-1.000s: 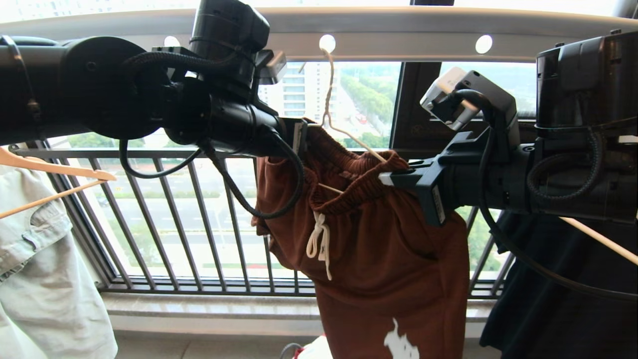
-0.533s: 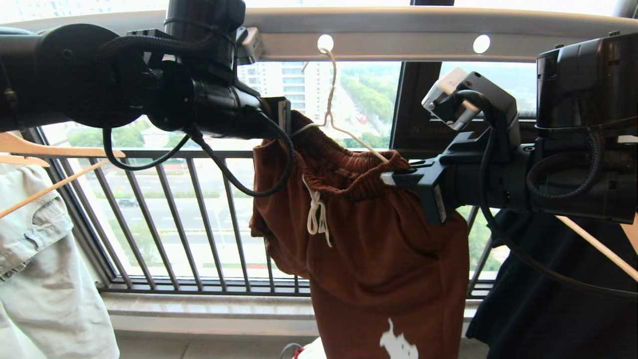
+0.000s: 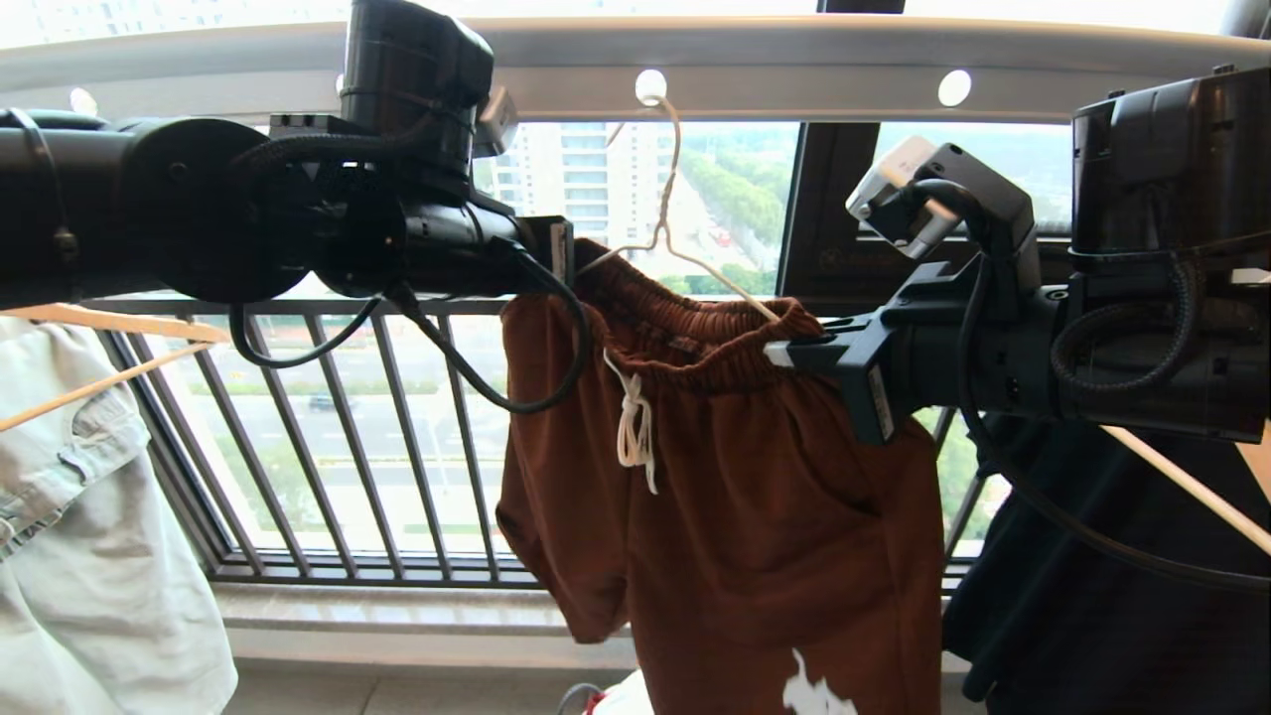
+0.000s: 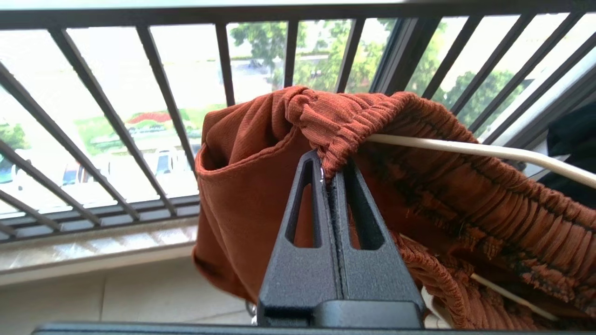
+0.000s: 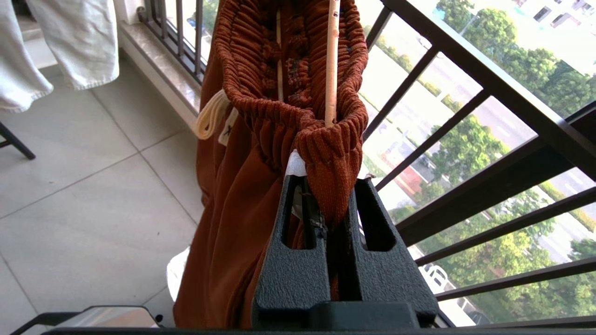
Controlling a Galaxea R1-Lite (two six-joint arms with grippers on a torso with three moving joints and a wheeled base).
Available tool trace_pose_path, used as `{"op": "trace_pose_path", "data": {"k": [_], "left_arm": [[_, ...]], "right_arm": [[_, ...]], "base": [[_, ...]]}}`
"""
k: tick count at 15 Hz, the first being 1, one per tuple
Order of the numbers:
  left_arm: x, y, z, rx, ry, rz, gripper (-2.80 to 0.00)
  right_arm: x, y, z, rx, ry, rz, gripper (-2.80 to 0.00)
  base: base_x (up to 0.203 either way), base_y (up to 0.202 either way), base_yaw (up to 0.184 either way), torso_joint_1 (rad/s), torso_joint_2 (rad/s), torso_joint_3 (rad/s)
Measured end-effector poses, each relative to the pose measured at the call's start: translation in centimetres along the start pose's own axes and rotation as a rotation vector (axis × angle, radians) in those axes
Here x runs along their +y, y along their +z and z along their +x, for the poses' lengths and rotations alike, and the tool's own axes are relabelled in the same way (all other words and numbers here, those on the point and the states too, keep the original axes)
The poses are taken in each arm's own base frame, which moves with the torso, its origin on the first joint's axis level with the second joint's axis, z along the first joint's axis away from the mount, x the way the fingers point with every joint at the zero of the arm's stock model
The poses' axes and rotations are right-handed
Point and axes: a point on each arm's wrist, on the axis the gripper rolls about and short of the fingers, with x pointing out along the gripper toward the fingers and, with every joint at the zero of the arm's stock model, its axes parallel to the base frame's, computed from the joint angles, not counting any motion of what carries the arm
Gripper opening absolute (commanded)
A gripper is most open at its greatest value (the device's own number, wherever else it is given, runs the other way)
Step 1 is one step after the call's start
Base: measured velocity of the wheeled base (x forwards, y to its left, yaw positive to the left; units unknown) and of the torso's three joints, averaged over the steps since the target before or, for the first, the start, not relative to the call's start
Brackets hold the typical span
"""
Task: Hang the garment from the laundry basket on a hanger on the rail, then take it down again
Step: Take the clothes off the clothes rack
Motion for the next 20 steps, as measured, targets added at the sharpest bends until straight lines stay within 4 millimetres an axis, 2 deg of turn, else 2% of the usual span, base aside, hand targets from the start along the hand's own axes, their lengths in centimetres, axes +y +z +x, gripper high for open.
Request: {"op": "trace_pose_path", "data": {"k": [7, 8, 16, 18, 20], "left_arm": [[0.0, 0.0, 0.0, -0.019, -0.007, -0.004, -2.8], [0.0, 0.0, -0.1, -0.021, -0.008, -0.005, 0.0], [0.2, 0.1, -0.8, -0.019, -0.01, -0.002, 0.0], [0.2, -0.1, -1.5, -0.01, -0.017, 0.001, 0.0], [-0.3, -0.3, -3.1, -0.009, -0.047, 0.008, 0.0]], "right_arm": [[-0.1, 0.0, 0.0, 0.0, -0.002, 0.001, -2.8], [-0.1, 0.0, 0.0, 0.0, -0.002, 0.001, -2.8], [-0.1, 0.0, 0.0, 0.001, -0.002, 0.001, -2.8], [-0.1, 0.0, 0.0, 0.001, -0.002, 0.001, -2.8], [-0.1, 0.0, 0.0, 0.0, -0.003, 0.001, -2.8]], "base": [[0.0, 0.0, 0.0, 0.0, 0.0, 0.0], [0.0, 0.0, 0.0, 0.0, 0.0, 0.0], [0.0, 0.0, 0.0, 0.0, 0.0, 0.0], [0.0, 0.0, 0.0, 0.0, 0.0, 0.0], [0.0, 0.0, 0.0, 0.0, 0.0, 0.0]]}}
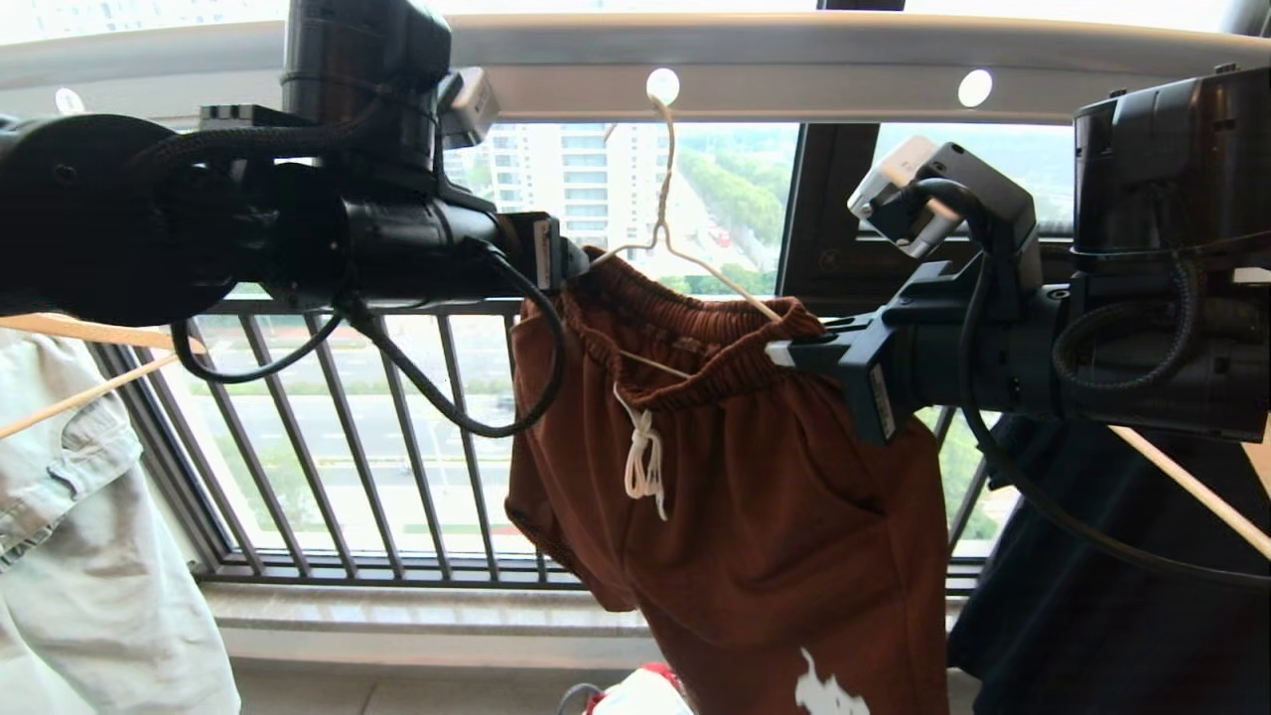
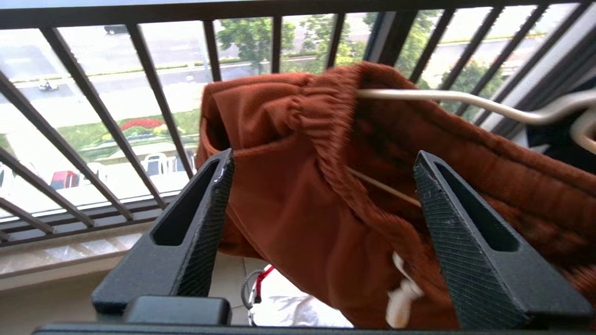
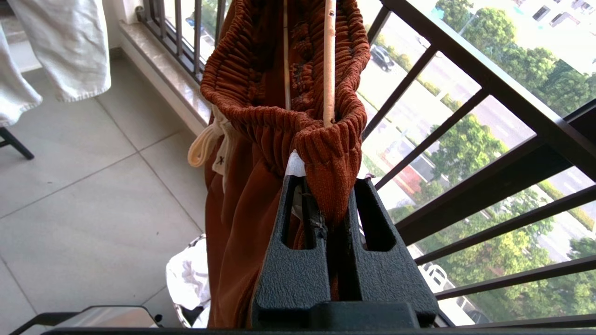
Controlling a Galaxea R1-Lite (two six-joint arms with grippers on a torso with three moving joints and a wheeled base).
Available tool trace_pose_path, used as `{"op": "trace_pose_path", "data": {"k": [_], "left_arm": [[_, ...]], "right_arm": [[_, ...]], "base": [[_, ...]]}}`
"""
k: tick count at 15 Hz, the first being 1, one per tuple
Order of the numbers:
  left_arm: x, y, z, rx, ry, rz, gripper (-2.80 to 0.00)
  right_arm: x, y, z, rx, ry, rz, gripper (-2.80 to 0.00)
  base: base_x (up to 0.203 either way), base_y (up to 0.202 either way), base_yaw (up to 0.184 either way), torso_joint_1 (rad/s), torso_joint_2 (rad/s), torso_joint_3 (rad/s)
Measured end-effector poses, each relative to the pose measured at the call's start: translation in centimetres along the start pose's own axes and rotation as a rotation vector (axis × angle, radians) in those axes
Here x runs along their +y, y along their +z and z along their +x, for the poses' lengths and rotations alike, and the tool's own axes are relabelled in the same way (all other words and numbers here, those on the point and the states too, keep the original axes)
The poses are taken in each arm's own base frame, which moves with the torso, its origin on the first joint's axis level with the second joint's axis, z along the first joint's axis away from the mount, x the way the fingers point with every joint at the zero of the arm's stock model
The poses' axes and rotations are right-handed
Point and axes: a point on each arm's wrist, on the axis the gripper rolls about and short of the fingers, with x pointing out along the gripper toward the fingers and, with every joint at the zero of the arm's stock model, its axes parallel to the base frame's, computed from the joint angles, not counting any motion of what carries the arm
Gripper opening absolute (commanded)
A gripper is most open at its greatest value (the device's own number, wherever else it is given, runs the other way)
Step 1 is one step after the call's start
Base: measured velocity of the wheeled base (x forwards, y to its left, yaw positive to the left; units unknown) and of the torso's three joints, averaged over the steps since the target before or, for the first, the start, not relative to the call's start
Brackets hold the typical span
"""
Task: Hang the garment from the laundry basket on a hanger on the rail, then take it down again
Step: Take the clothes off the clothes rack
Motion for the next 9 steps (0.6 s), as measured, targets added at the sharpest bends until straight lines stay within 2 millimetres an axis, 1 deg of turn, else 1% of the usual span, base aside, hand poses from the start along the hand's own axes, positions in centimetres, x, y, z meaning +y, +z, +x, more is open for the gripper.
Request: {"op": "trace_pose_path", "data": {"k": [2, 3, 5, 6, 7, 9], "left_arm": [[-0.7, -0.1, -2.3, -0.007, -0.044, 0.006, 0.0], [-0.9, -0.1, -3.5, -0.016, -0.061, 0.007, -2.8], [-1.0, -0.3, -6.1, -0.012, -0.094, 0.011, -2.8], [-0.9, -0.5, -7.0, 0.005, -0.102, 0.011, -2.8], [-0.9, -0.5, -7.8, 0.004, -0.111, 0.006, -2.8], [-0.7, -0.3, -8.7, -0.01, -0.118, 0.002, -2.8]], "right_arm": [[0.0, 0.0, 0.0, 0.0, 0.0, 0.0, -2.8], [0.0, 0.0, 0.0, 0.0, 0.0, 0.0, -2.8], [0.0, 0.0, 0.0, 0.0, -0.001, 0.0, -2.8], [0.0, 0.0, 0.0, 0.0, -0.001, 0.0, -2.8], [0.0, 0.0, 0.0, 0.001, -0.001, 0.0, 0.0], [0.0, -0.2, 0.0, 0.004, -0.001, -0.001, 0.0]], "base": [[0.0, 0.0, 0.0, 0.0, 0.0, 0.0], [0.0, 0.0, 0.0, 0.0, 0.0, 0.0], [0.0, 0.0, 0.0, 0.0, 0.0, 0.0], [0.0, 0.0, 0.0, 0.0, 0.0, 0.0], [0.0, 0.0, 0.0, 0.0, 0.0, 0.0], [0.0, 0.0, 0.0, 0.0, 0.0, 0.0]]}}
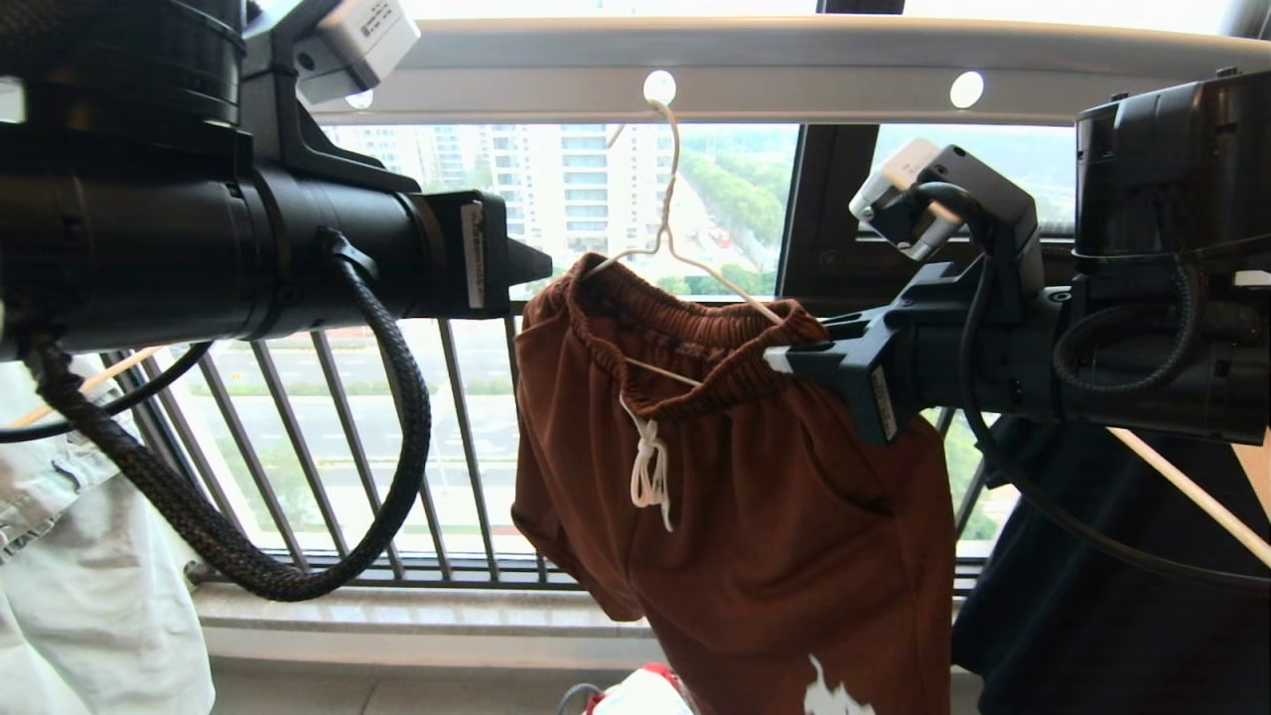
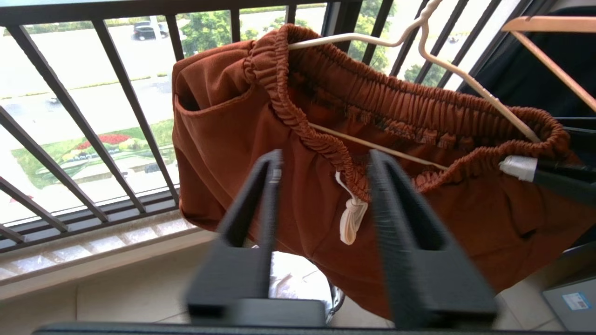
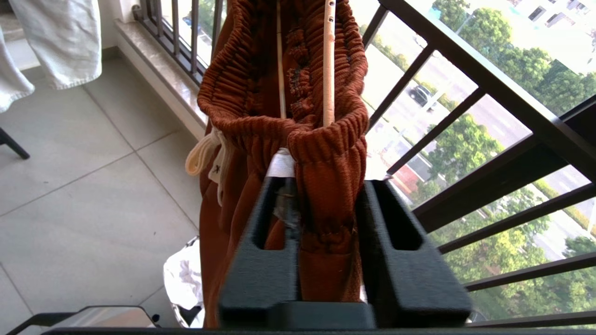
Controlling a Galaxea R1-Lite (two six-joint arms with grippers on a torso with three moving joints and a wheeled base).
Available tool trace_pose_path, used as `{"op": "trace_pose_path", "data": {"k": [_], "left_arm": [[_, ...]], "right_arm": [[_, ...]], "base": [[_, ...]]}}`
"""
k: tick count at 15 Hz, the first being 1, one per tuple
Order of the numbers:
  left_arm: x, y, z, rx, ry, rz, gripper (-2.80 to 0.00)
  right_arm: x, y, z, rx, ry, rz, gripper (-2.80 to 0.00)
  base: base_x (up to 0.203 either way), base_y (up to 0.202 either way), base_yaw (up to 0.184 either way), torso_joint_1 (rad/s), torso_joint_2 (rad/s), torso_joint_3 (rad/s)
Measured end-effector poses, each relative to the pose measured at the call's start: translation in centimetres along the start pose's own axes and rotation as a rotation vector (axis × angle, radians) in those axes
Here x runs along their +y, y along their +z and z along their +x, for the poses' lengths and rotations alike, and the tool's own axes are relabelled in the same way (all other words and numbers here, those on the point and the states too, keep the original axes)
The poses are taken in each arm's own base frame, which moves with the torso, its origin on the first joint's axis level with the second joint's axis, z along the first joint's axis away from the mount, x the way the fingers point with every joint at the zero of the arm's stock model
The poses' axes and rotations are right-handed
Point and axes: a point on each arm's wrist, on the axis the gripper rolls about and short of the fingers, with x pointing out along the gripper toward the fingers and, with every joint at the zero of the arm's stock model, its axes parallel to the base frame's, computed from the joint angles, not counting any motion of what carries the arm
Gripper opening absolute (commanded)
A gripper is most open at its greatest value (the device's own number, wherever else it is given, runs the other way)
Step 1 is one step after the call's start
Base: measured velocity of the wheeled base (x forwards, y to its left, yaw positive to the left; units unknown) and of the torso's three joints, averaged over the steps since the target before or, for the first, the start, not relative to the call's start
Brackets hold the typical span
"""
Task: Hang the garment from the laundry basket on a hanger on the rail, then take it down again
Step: Take the clothes off the clothes rack
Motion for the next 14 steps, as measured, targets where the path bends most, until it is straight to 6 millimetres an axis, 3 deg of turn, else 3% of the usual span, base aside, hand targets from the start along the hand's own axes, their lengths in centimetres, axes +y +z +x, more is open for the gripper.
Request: {"op": "trace_pose_path", "data": {"k": [5, 7, 10, 11, 14], "left_arm": [[1.0, 0.1, -1.6, 0.014, 0.03, -0.006, -2.8], [2.1, -0.4, -1.6, 0.032, 0.079, -0.013, -2.8], [3.7, -1.3, -2.2, 0.053, 0.142, -0.024, -2.8], [4.0, -1.7, -2.9, 0.054, 0.15, -0.026, -2.8], [4.7, -2.6, -5.9, 0.033, 0.142, -0.031, -2.8]], "right_arm": [[0.3, -0.5, -1.4, 0.002, 0.005, -0.019, 0.0], [0.4, -0.6, -3.2, -0.018, 0.004, -0.023, 0.0], [0.5, -0.2, -7.6, -0.098, -0.014, -0.028, 0.0], [0.6, -0.3, -9.4, -0.115, -0.019, -0.024, -2.8], [1.1, -1.2, -15.2, -0.117, -0.027, 0.017, -2.8]], "base": [[0.0, 0.0, 0.0, 0.0, 0.0, 0.0], [0.0, 0.0, 0.0, 0.0, 0.0, 0.0], [0.0, 0.0, 0.0, 0.0, 0.0, 0.0], [0.0, 0.0, 0.0, 0.0, 0.0, 0.0], [0.0, 0.0, 0.0, 0.0, 0.0, 0.0]]}}
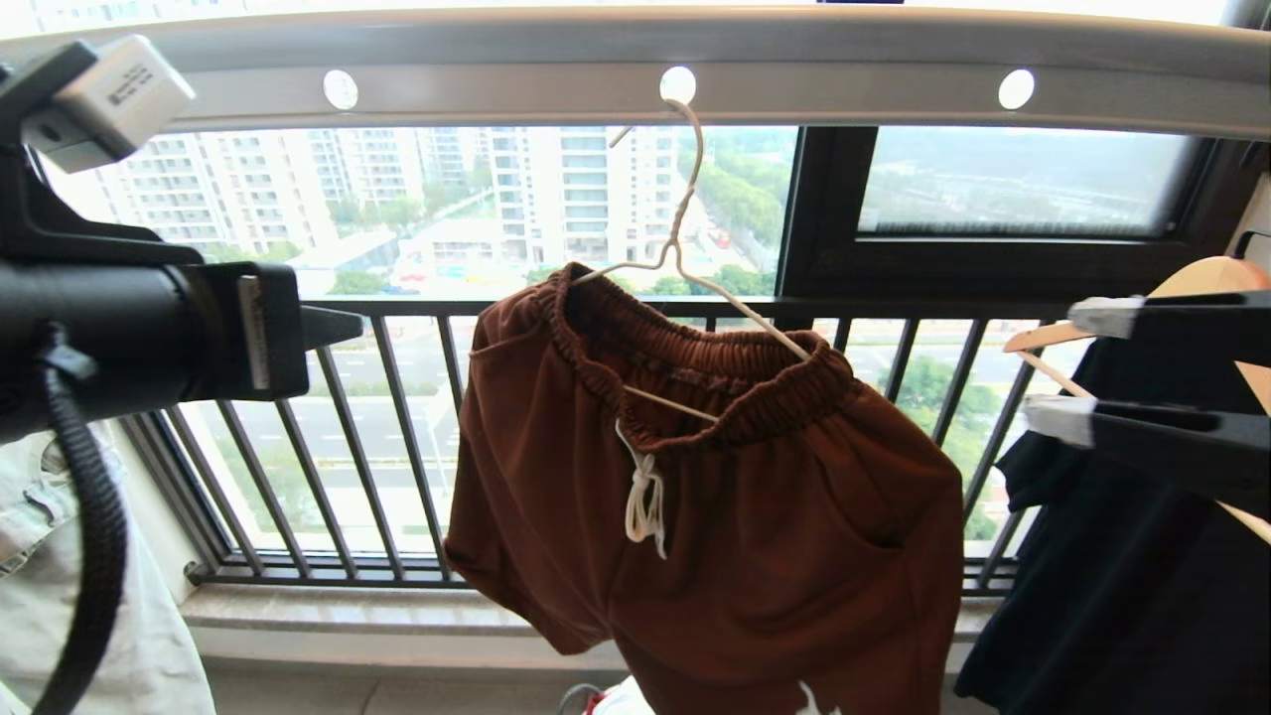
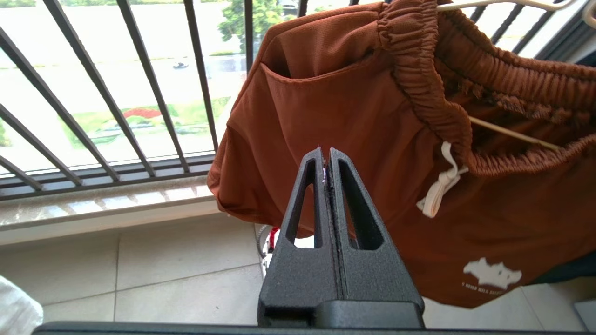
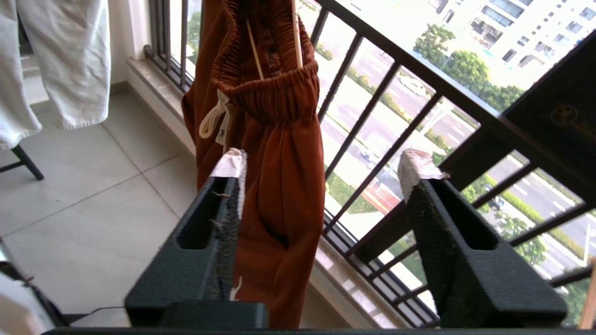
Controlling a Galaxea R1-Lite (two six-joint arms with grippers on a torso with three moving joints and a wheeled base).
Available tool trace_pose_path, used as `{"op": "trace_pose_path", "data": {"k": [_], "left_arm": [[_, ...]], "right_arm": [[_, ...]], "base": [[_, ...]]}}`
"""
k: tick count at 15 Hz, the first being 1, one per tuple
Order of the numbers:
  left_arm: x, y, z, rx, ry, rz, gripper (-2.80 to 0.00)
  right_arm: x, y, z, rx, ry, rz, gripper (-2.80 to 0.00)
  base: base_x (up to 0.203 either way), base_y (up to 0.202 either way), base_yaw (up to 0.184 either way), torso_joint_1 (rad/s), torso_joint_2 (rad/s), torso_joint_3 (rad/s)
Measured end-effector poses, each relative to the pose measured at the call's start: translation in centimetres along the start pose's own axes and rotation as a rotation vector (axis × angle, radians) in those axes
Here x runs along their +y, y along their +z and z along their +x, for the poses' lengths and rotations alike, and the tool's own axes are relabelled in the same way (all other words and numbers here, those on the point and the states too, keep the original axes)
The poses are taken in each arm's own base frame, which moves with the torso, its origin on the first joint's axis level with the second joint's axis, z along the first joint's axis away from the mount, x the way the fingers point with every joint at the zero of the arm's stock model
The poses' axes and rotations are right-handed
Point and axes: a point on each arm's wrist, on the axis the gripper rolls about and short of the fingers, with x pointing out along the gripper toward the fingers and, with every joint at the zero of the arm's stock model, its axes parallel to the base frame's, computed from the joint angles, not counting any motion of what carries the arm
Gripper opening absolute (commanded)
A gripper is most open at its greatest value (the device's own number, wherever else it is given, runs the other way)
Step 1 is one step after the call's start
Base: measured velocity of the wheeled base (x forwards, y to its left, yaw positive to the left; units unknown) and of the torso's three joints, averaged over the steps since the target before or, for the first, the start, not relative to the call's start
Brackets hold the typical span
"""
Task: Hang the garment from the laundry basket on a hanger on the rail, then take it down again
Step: Take the clothes off the clothes rack
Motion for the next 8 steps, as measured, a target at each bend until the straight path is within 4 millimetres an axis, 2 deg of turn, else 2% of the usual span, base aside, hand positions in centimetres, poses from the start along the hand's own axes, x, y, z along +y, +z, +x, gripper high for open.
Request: {"op": "trace_pose_path", "data": {"k": [4, 6, 8], "left_arm": [[1.7, -1.4, -5.5, -0.085, -0.054, -0.02, -2.8], [3.0, -2.3, -7.5, -0.132, -0.007, -0.044, -2.8], [4.2, -3.4, -10.5, -0.209, 0.034, -0.076, -2.8]], "right_arm": [[0.1, -1.7, -7.2, 0.021, -0.137, 0.141, -2.8], [0.5, -2.5, -9.9, 0.022, -0.259, 0.235, -2.8], [1.4, -3.0, -12.4, 0.043, -0.347, 0.297, -2.8]], "base": [[0.0, 0.0, 0.0, 0.0, 0.0, 0.0], [0.0, 0.0, 0.0, 0.0, 0.0, 0.0], [0.0, 0.0, 0.0, 0.0, 0.0, 0.0]]}}
